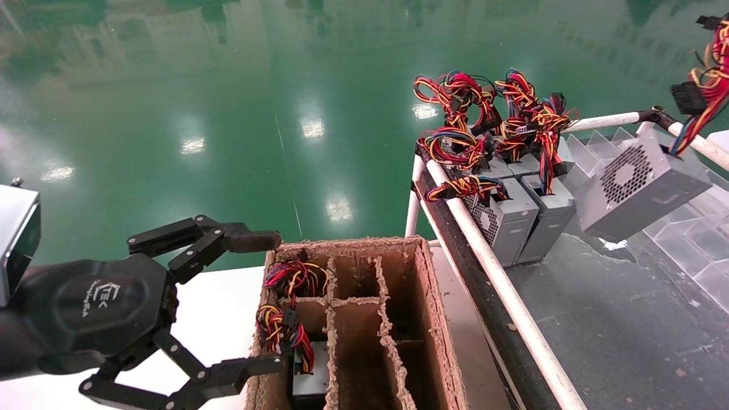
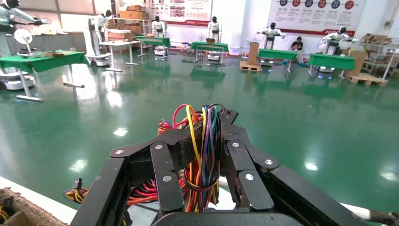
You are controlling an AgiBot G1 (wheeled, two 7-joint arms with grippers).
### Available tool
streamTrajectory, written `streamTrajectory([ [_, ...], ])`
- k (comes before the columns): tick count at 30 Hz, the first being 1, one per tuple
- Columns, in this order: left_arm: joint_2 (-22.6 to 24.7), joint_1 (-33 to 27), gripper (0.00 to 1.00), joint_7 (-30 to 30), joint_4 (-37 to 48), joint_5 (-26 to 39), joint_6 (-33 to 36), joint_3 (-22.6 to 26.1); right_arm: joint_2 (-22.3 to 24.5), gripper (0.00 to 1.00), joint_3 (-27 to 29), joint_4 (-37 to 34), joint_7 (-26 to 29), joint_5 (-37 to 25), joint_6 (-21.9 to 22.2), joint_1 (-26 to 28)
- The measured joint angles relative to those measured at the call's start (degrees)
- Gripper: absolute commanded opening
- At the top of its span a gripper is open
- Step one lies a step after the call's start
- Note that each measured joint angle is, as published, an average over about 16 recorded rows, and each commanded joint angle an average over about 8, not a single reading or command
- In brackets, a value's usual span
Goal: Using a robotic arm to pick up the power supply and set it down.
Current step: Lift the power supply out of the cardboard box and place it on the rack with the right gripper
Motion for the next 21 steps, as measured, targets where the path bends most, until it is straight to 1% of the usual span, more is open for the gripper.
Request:
streamTrajectory([
  [6, 0.0, 0.0, 1.0, 0.0, 0.0, -0.01, 0.0, 0.01, 0.23, 0.0, -0.1, 0.25, 0.45, -0.18, 0.25, -0.93],
  [12, -0.01, 0.0, 1.0, 0.01, 0.0, -0.01, -0.01, 0.02, -1.13, 0.0, -0.16, -0.32, 1.63, -0.35, 1.46, -2.67],
  [16, -0.01, -0.01, 1.0, 0.01, 0.0, -0.02, -0.01, 0.03, -2.92, 0.0, -0.16, -0.83, 2.56, -0.36, 4.13, -3.87],
  [21, -0.01, -0.01, 1.0, 0.02, 0.0, -0.02, -0.01, 0.03, -5.93, 0.0, -0.16, -1.13, 3.56, -0.32, 9.36, -4.93],
])
